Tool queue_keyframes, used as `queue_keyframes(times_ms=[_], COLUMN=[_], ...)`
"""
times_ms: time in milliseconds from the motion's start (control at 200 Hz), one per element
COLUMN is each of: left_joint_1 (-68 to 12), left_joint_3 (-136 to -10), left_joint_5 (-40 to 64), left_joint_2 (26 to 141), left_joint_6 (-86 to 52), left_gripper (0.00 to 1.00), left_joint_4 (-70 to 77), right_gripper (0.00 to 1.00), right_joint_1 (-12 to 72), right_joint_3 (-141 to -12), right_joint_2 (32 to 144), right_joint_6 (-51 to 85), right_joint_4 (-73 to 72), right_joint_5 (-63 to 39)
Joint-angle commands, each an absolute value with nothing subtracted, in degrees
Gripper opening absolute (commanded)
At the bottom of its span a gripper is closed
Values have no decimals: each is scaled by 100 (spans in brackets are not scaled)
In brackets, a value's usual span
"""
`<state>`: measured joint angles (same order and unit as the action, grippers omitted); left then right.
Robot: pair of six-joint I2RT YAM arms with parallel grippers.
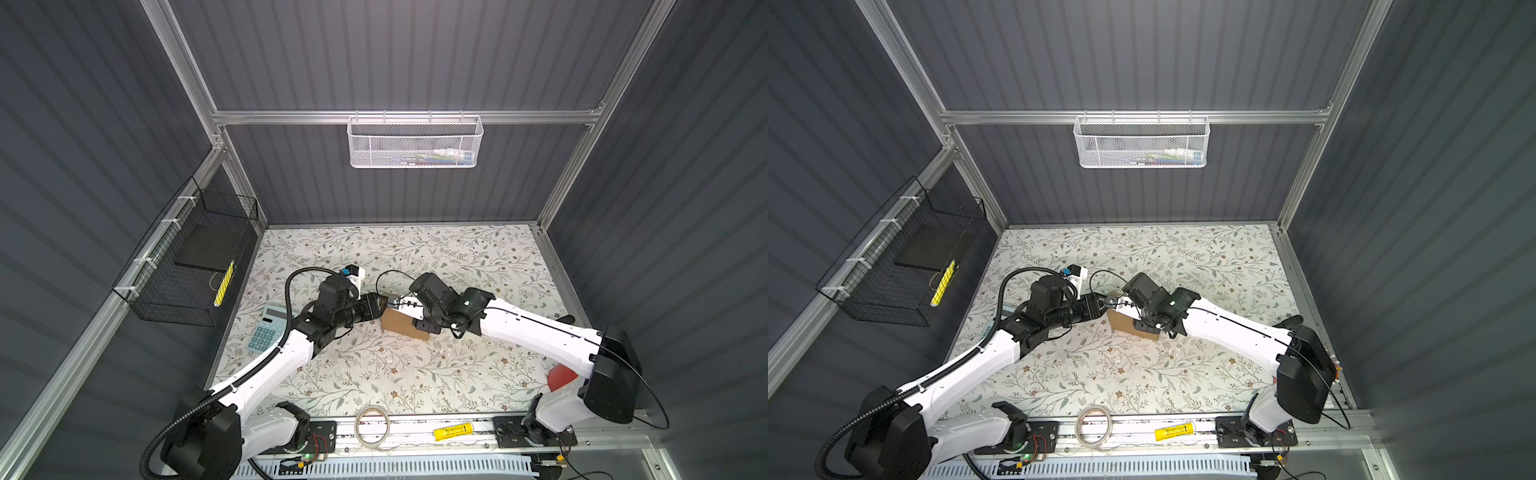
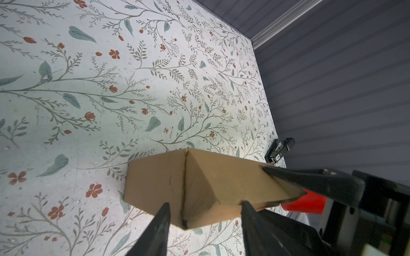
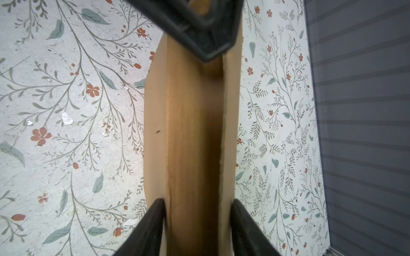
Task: Assemble paper box
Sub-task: Fold and tuck the lid into the gap.
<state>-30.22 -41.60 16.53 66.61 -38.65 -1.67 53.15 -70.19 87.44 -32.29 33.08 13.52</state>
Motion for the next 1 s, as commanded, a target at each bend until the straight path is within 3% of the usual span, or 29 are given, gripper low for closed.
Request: queue_keyframes(times_ms=[0,330,996], left_joint_1=[-2997,-2997,-2997], left_joint_3=[-4091,-4315,-3800], left_joint_5=[1467,1630,1201], left_joint_2=[6425,6700,6990], left_joint_6=[-3973,-4109,-4041], left_gripper=[55,60,47], left_joint_4=[-290,121,301], right_gripper=[48,45,48], right_joint_1=[5317,5317,5317], right_joint_3=[-7061,-7022,-7021], right_joint_2=[8860,8815,8843], right_joint_6=[-3295,-3312,-3256], right_joint_4=[3463,3432,3297], right_joint_5=[1260,1281,1423])
